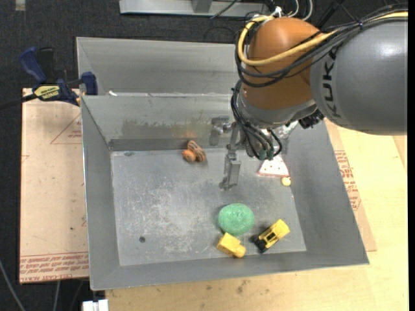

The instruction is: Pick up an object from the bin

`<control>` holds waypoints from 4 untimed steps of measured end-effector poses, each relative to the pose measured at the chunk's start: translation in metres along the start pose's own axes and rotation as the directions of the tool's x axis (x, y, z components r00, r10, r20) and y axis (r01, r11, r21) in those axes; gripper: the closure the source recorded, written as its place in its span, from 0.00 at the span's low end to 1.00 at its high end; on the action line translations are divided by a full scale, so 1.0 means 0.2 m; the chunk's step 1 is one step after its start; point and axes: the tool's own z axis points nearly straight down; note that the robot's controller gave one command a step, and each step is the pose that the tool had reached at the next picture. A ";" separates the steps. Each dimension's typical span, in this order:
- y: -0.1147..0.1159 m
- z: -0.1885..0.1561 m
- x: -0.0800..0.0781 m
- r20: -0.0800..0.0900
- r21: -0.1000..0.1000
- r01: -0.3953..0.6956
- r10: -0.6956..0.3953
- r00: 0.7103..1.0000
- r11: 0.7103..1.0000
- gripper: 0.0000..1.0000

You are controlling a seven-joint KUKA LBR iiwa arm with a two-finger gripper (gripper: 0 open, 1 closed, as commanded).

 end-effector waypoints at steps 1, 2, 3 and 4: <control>-0.14 0.07 0.27 0.001 0.000 -0.078 0.078 0.997 0.997 0.00; -0.28 0.18 0.32 -0.002 0.000 -0.020 0.020 1.000 1.000 0.00; -0.34 0.29 0.39 0.000 0.001 -0.034 0.034 0.999 0.999 0.00; -0.34 0.44 0.41 -0.001 0.001 -0.131 0.131 0.991 0.991 0.00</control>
Offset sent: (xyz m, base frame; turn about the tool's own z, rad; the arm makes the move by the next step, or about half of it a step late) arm -0.0584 -0.0748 -0.0480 -0.0270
